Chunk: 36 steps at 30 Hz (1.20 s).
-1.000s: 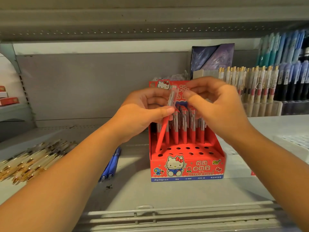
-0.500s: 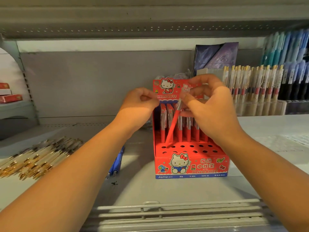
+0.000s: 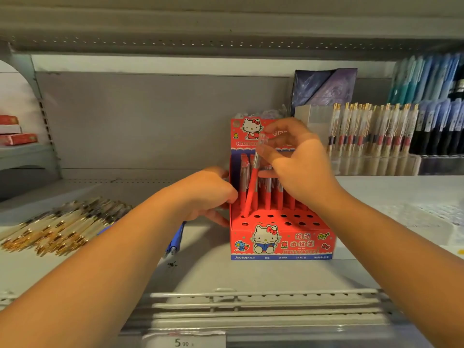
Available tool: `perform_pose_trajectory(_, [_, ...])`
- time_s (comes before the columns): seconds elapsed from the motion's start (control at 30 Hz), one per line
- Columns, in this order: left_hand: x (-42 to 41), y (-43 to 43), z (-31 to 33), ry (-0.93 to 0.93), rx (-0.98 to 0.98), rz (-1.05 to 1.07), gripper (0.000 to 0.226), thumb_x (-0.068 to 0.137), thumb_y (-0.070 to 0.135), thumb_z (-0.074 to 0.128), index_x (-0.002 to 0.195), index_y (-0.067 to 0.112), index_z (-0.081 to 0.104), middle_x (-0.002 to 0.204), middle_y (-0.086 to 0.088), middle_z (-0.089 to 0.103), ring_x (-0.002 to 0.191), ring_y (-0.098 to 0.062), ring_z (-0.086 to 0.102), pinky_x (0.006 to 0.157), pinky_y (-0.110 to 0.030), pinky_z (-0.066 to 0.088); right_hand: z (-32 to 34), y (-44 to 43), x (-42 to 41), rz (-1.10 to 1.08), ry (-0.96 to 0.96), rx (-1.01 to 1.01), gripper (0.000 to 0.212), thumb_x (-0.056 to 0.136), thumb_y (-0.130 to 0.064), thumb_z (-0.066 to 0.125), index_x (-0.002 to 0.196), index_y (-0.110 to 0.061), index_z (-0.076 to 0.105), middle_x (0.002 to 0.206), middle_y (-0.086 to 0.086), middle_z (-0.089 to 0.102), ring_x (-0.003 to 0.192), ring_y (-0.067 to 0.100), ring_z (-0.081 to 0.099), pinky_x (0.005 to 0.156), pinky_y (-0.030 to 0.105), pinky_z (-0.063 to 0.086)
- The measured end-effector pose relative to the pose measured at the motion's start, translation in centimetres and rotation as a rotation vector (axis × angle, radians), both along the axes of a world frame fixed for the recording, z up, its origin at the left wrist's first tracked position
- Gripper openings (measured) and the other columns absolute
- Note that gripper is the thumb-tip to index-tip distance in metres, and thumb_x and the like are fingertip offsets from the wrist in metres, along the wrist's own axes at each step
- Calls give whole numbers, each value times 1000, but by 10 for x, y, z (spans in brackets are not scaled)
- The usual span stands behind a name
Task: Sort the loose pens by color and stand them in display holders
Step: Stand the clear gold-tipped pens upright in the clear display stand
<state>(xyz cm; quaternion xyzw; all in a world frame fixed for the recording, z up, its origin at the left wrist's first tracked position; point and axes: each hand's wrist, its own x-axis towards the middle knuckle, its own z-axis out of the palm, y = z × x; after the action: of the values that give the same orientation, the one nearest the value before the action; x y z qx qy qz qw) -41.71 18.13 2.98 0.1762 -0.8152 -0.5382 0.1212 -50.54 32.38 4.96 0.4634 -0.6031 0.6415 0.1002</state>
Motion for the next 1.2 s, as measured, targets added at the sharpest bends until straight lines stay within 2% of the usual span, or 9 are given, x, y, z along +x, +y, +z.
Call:
perform_pose_trajectory(0.13, [7, 4, -6, 56, 49, -38, 42, 89, -13, 45, 102, 25, 58, 103, -14, 73, 85, -29, 74, 69, -52, 61, -5, -5, 0, 3, 28, 64, 31, 87, -4, 71, 89, -34, 61, 72, -13, 66, 67, 15, 69, 53, 34, 59])
perform_pose_trajectory(0.27, [11, 7, -9, 80, 45, -38, 44, 90, -12, 43, 116, 20, 58, 109, -18, 71, 93, -34, 72, 71, -53, 60, -16, -8, 2, -43, 169, 234, 22, 86, -7, 72, 93, -26, 64, 76, -4, 67, 65, 18, 69, 55, 32, 60])
perform_pose_trajectory(0.43, [16, 7, -13, 99, 59, -25, 48, 92, -9, 45, 128, 21, 56, 110, -17, 72, 90, -33, 74, 78, -57, 58, -20, -3, 3, -116, 269, 356, 18, 89, -16, 70, 99, -29, 62, 84, -13, 67, 68, 6, 67, 65, 28, 60])
perform_pose_trajectory(0.63, [29, 16, -16, 131, 67, -7, 35, 96, 1, 49, 122, 23, 59, 101, -14, 75, 92, -28, 74, 83, -51, 59, -28, 9, 8, -172, 289, 371, 31, 92, -16, 64, 118, -31, 64, 93, -11, 69, 77, 1, 64, 68, 13, 49])
perform_pose_trajectory(0.73, [44, 23, -20, 143, 63, 3, 28, 94, 5, 55, 114, 25, 61, 100, -7, 76, 92, -23, 74, 77, -43, 61, -32, 17, 17, -210, 318, 284, 31, 90, -14, 66, 117, -27, 67, 98, -9, 69, 84, 2, 62, 78, 16, 49])
perform_pose_trajectory(0.9, [83, 18, -26, 174, -177, 133, 34, 91, 12, 64, 124, 22, 58, 114, 4, 65, 103, -13, 64, 79, -40, 60, -33, 18, 48, -160, 296, 149, 27, 88, -10, 66, 113, -20, 65, 101, -5, 67, 90, 4, 61, 82, 13, 48])
perform_pose_trajectory(1.0, [114, -3, -28, 171, -229, 220, 23, 90, 12, 65, 110, 23, 64, 108, 2, 68, 96, -12, 65, 75, -35, 58, -34, 7, 73, -19, 259, 230, 23, 89, -10, 67, 110, -19, 65, 97, -8, 67, 89, 2, 61, 79, 9, 46])
perform_pose_trajectory(1.1, [147, -30, -28, 145, -258, 320, 18, 89, 10, 64, 100, 23, 66, 100, 0, 70, 84, -18, 65, 78, -41, 57, -35, -14, 91, 72, 227, 382, 20, 90, -16, 67, 108, -22, 66, 99, -11, 66, 92, 2, 61, 79, 9, 46])
perform_pose_trajectory(1.2, [177, -62, -27, 110, -318, 395, 13, 88, 13, 64, 94, 25, 66, 96, -1, 70, 75, -17, 63, 65, -34, 51, -37, -42, 106, 106, 210, 481, 21, 89, -21, 69, 109, -25, 66, 102, -11, 67, 93, 0, 61, 82, 14, 47])
